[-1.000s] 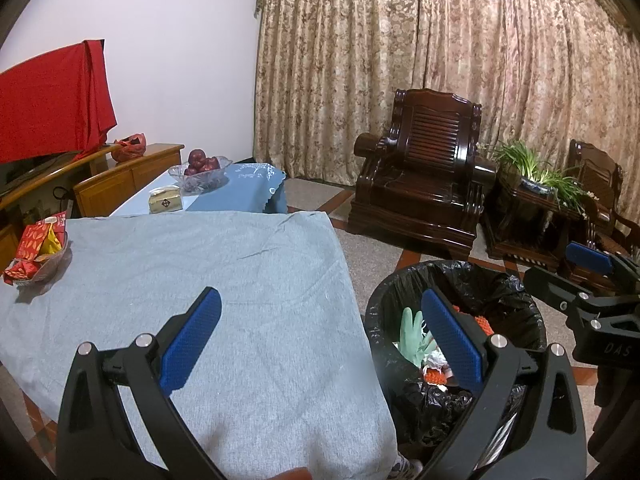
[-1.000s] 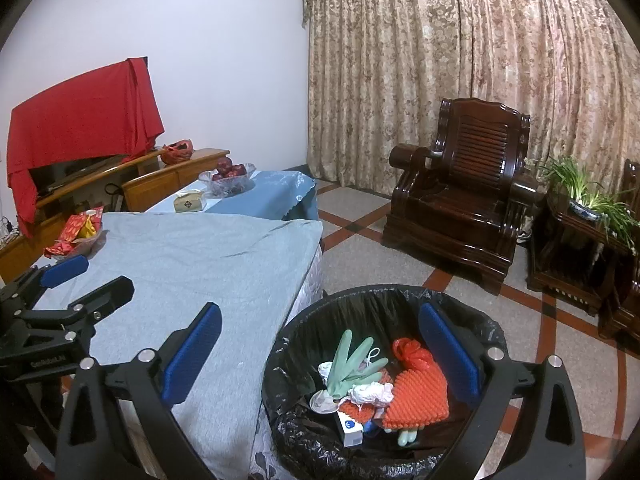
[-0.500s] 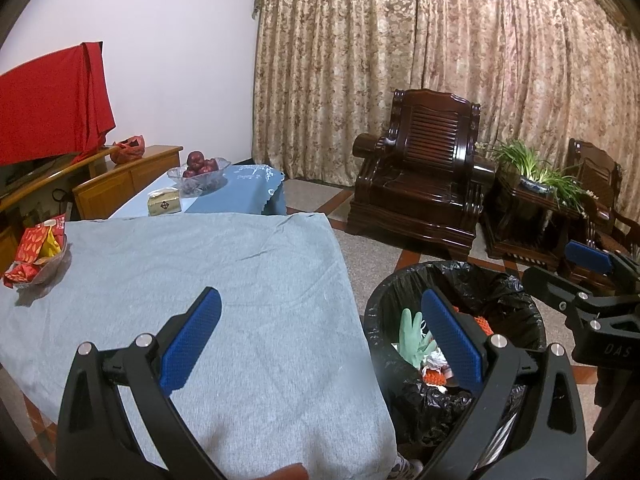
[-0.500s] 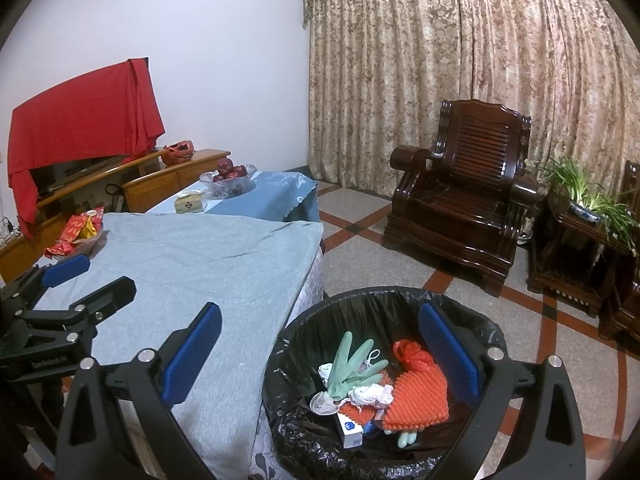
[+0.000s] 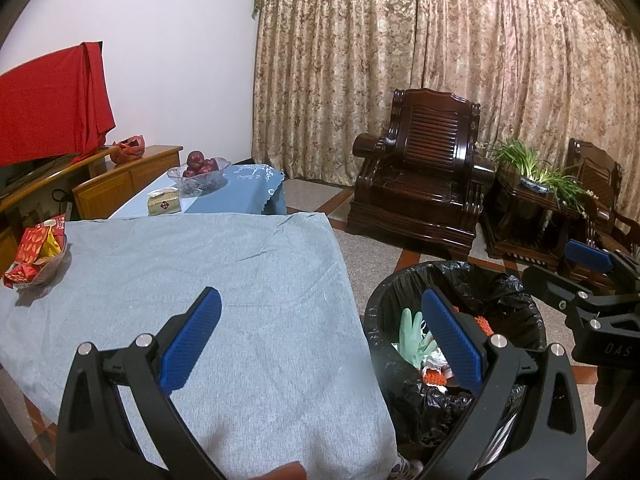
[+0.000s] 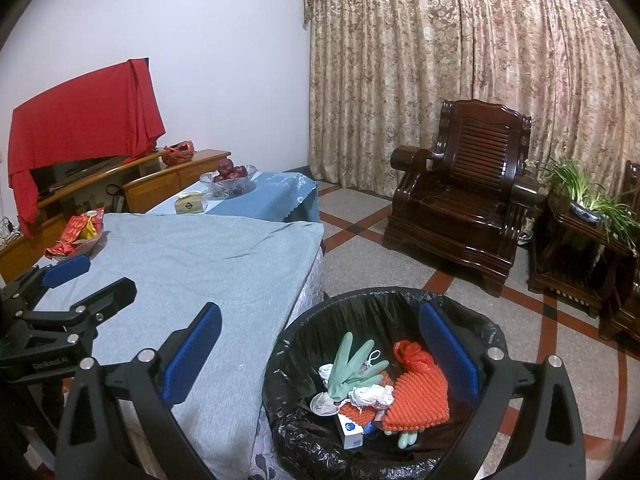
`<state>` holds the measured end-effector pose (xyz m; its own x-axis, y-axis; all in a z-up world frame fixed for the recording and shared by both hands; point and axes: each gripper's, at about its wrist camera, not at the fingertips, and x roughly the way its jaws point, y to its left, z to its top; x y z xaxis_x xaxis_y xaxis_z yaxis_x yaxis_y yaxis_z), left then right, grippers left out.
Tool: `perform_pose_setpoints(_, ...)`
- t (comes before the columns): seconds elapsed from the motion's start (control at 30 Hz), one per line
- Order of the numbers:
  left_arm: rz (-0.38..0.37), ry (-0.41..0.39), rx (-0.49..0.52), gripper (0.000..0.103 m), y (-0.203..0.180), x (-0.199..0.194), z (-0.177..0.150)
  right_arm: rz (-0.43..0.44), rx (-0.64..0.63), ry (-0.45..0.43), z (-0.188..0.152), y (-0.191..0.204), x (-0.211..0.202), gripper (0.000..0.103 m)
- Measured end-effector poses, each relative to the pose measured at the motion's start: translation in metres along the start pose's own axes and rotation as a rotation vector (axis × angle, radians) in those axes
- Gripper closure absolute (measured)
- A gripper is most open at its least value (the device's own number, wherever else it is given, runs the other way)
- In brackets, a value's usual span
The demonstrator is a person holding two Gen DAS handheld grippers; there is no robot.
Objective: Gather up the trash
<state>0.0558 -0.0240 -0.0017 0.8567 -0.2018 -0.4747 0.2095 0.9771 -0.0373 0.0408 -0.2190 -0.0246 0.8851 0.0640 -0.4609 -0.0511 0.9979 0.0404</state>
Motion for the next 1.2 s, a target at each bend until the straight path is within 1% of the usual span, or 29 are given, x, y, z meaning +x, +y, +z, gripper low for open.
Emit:
perform_pose_setpoints(0.8,0.002,0.002,0.002,0.006,0.0,0.0,0.0,0.005,-0.001,0.006,-0.001,0.0,0.003,0.006)
perform_pose_setpoints(1.2,-0.004,0.017,0.003,0.006,0.002,0.007,-0.017,0.002,0.003,0.016,-0.007,-0.003,0.008,0.006)
